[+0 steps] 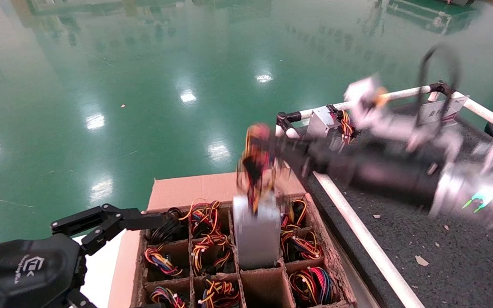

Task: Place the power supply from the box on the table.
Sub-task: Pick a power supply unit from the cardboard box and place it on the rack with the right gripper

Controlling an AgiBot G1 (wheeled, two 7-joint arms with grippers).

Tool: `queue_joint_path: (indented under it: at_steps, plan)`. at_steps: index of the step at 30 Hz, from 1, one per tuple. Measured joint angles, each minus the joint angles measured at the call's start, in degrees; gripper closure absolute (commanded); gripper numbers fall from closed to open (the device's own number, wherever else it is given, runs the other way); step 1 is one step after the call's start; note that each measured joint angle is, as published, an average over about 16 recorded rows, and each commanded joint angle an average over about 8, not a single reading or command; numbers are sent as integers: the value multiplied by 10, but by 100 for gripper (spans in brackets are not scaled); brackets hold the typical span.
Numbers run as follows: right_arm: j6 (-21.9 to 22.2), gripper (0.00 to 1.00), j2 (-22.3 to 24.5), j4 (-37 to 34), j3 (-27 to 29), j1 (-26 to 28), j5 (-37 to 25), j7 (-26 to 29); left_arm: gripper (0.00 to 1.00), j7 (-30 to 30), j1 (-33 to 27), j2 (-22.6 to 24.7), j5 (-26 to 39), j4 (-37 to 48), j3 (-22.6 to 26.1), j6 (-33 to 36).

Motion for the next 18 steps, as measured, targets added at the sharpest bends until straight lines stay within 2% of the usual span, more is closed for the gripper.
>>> queue_joint_path:
  at_steps: [9, 18]
  plan:
    - [-21, 100, 1, -107, 39, 120, 41, 1, 0, 0, 0, 0, 0, 0, 0, 0]
    - [-40, 100, 1, -275, 59, 227, 41, -64, 0, 0, 0, 0, 0, 0, 0, 0]
